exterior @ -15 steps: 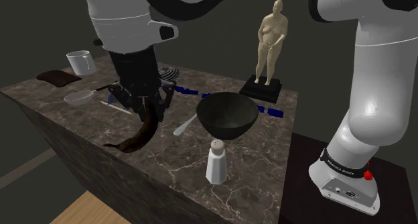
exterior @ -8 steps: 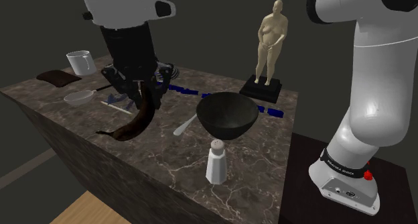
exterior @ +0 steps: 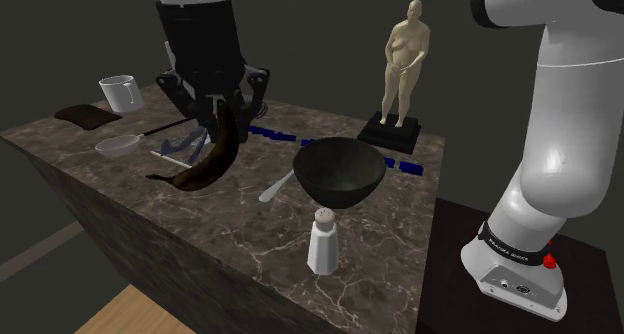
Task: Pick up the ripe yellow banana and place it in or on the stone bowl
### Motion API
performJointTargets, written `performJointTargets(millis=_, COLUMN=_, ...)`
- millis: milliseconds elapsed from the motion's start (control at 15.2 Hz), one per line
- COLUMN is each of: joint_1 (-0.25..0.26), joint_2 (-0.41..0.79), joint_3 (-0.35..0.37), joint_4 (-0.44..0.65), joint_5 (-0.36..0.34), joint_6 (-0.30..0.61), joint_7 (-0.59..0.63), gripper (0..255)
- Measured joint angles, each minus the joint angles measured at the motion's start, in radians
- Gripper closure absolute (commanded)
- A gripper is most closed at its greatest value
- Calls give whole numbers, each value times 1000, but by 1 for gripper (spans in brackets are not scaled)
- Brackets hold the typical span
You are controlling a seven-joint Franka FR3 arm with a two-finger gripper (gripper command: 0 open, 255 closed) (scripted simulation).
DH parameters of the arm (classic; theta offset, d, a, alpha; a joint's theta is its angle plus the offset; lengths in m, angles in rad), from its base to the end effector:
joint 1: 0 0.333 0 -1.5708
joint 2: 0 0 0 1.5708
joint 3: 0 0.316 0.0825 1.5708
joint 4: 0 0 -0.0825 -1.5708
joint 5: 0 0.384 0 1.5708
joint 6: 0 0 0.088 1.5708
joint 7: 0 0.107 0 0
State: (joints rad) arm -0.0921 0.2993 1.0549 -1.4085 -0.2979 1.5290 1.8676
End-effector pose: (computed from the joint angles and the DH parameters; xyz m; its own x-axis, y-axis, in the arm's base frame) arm 0.4344 0.4221 0.5973 0.5988 -0.7996 0.0458 -0.8008 -0.5987 0.0183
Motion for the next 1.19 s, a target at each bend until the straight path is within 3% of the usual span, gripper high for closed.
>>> performJointTargets(millis=132, joint_1=-112, joint_2=-121, joint_3=28, joint_4=-105, joint_5=97, joint_6=41, joint_7=-63, gripper=255)
performJointTargets(millis=264, joint_1=-221, joint_2=-304, joint_3=29, joint_4=-225, joint_5=254, joint_6=77, joint_7=-165, gripper=255)
performJointTargets(millis=396, joint_1=-256, joint_2=-458, joint_3=-30, joint_4=-314, joint_5=381, joint_6=85, joint_7=-269, gripper=255)
performJointTargets(millis=594, joint_1=-217, joint_2=-650, joint_3=-160, joint_4=-449, joint_5=518, joint_6=81, joint_7=-396, gripper=255)
performJointTargets(millis=858, joint_1=-137, joint_2=-848, joint_3=-314, joint_4=-613, joint_5=605, joint_6=55, joint_7=-512, gripper=255)
performJointTargets(millis=1188, joint_1=-104, joint_2=-918, joint_3=-350, joint_4=-714, joint_5=635, joint_6=85, joint_7=-547, gripper=255)
